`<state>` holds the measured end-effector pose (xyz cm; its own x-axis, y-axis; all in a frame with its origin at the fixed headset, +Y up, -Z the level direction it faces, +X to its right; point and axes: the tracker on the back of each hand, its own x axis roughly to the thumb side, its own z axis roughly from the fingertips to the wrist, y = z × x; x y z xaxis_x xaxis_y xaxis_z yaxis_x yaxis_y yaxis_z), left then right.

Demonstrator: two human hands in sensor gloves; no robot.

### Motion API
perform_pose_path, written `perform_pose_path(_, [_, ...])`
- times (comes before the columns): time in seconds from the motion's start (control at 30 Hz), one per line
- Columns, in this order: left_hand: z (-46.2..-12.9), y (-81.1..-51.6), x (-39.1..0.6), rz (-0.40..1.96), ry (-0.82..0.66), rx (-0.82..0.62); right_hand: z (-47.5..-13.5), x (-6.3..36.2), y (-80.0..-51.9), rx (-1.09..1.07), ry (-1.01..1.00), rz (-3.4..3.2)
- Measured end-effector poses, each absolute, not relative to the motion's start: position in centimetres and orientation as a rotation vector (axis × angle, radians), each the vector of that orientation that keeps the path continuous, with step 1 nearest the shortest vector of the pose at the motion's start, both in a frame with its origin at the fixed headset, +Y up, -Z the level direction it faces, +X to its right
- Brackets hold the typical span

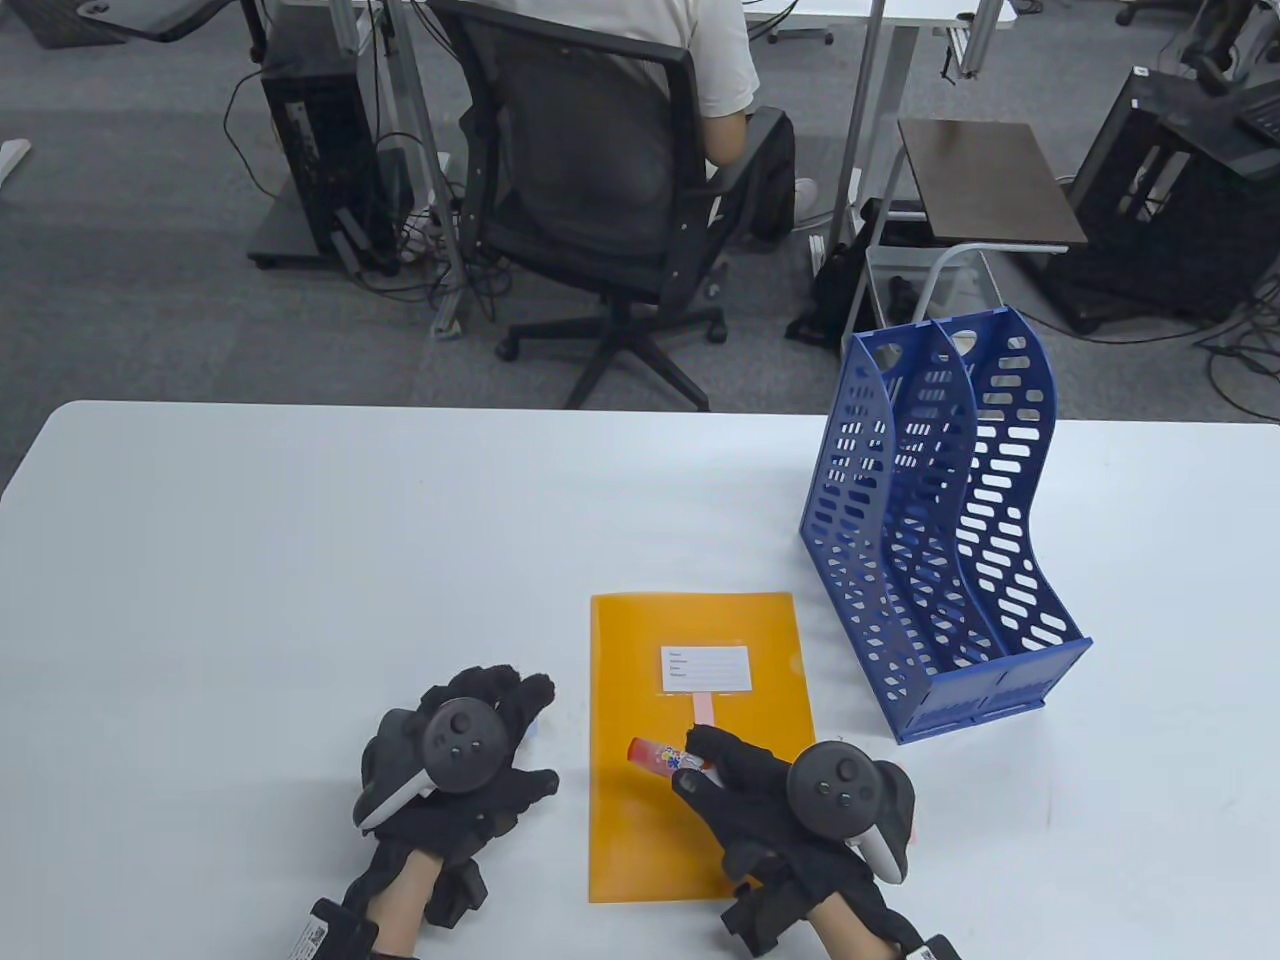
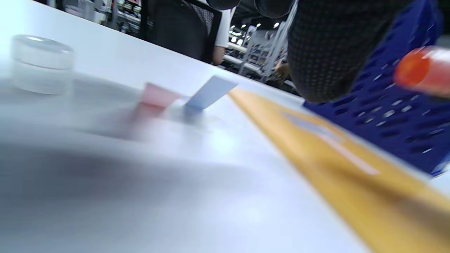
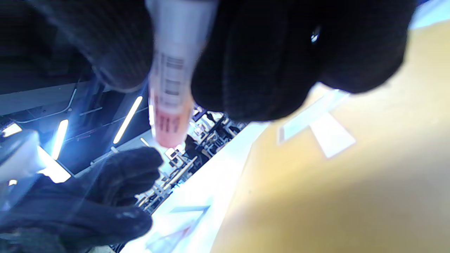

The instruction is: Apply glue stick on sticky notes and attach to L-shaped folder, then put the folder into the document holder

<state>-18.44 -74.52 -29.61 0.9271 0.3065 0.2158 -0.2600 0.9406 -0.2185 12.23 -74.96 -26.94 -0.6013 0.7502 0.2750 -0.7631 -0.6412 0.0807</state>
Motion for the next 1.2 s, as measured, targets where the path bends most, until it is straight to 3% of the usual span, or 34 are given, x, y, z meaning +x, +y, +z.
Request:
perform_pose_path(0.33, [-31.4, -76.1, -17.4, 0.045, -0.082, -0.148, -26.9, 12.2, -74.9, 0.374, -0.066, 2.237])
perform_pose_path(0.83, [-31.6, -74.6, -17.8, 0.08, -0.006, 0.023, -27.3, 13.8, -74.3, 0.324, -0.147, 2.246])
perform_pose_path(1.03, [-30.5, -72.9, -16.3, 0.277, -0.097, -0.005, -27.6, 15.4, -73.6, 0.235, -0.226, 2.27])
perform_pose_path(1.2, [-29.7, -72.3, -12.5, 0.49, -0.272, -0.22, -27.4, 16.7, -72.4, 0.171, -0.344, 2.319])
